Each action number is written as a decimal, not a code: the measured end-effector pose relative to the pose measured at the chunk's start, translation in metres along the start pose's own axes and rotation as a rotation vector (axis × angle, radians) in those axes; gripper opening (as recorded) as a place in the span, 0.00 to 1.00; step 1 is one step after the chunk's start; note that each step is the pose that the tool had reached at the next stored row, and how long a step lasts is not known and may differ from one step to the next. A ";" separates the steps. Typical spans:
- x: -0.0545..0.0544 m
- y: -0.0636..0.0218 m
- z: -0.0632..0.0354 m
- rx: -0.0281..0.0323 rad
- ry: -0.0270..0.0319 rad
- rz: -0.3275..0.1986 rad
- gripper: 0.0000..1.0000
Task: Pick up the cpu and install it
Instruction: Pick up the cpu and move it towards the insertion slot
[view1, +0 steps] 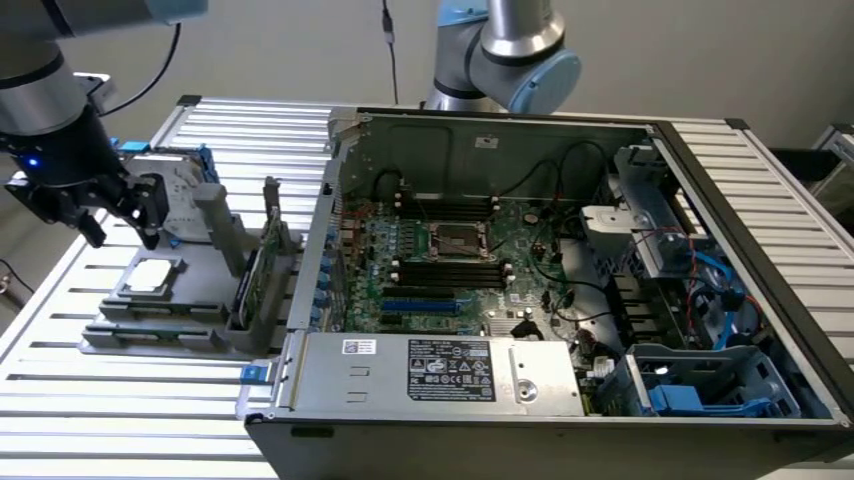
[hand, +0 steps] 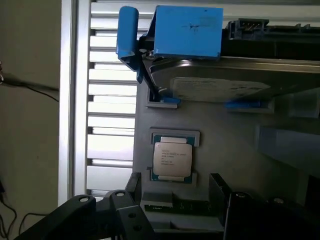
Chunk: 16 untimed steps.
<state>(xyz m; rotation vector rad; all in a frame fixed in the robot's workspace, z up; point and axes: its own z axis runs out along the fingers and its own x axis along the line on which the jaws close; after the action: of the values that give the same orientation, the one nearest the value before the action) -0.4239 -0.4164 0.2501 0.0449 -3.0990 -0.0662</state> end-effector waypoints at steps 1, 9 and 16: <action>0.000 0.0000 0.0017 0.0001 0.0001 -0.001 0.65; 0.000 0.0000 0.0163 0.0003 0.0003 -0.006 0.65; 0.000 0.0004 0.0290 0.0004 0.0005 -0.006 0.65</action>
<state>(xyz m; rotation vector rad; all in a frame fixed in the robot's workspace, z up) -0.4248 -0.4148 0.2212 0.0538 -3.0985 -0.0658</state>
